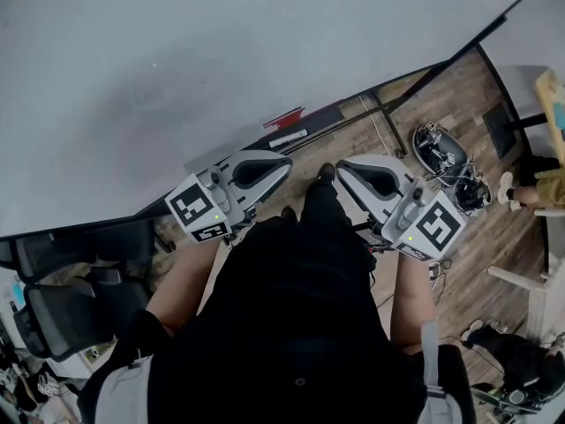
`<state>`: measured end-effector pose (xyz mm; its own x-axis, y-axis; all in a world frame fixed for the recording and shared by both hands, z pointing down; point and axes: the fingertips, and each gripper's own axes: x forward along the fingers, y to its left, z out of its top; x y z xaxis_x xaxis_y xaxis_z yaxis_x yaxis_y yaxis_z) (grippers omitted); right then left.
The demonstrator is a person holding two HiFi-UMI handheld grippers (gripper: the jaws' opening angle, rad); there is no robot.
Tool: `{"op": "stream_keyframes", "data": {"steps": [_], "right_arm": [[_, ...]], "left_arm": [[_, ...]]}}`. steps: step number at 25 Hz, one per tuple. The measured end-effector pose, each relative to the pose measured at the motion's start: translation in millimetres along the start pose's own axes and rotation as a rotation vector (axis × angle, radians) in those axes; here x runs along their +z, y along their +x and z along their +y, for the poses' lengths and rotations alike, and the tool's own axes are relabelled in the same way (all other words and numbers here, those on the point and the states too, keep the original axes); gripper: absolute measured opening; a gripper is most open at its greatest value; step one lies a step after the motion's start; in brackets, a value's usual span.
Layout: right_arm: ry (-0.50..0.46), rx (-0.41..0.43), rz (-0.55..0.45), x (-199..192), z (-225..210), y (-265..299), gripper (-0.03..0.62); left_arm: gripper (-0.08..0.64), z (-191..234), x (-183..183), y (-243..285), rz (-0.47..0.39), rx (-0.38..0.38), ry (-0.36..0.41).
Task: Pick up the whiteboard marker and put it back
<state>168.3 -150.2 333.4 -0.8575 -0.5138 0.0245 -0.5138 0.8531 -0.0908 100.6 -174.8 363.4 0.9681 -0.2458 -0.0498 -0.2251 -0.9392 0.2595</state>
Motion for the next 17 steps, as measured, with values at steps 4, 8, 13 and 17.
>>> {"op": "stream_keyframes", "data": {"steps": [4,8,13,17], "right_arm": [[-0.003,-0.019,0.031,-6.2,-1.6,-7.4,0.018],[-0.021,-0.015,0.055,-10.9,-0.9,-13.6,0.018],[-0.005,0.014,0.074,-16.6,-11.9,-17.9,0.018],[0.060,0.009,0.062,-23.9,-33.0,-22.0,0.018]], "left_arm": [[0.012,-1.3,-6.1,3.4,-0.002,-0.006,-0.013],[0.012,0.0,-15.6,6.4,-0.008,0.000,-0.042],[0.012,6.7,-18.9,13.8,-0.003,0.056,-0.038],[0.012,15.5,-26.5,20.9,0.033,0.089,-0.038]]}}
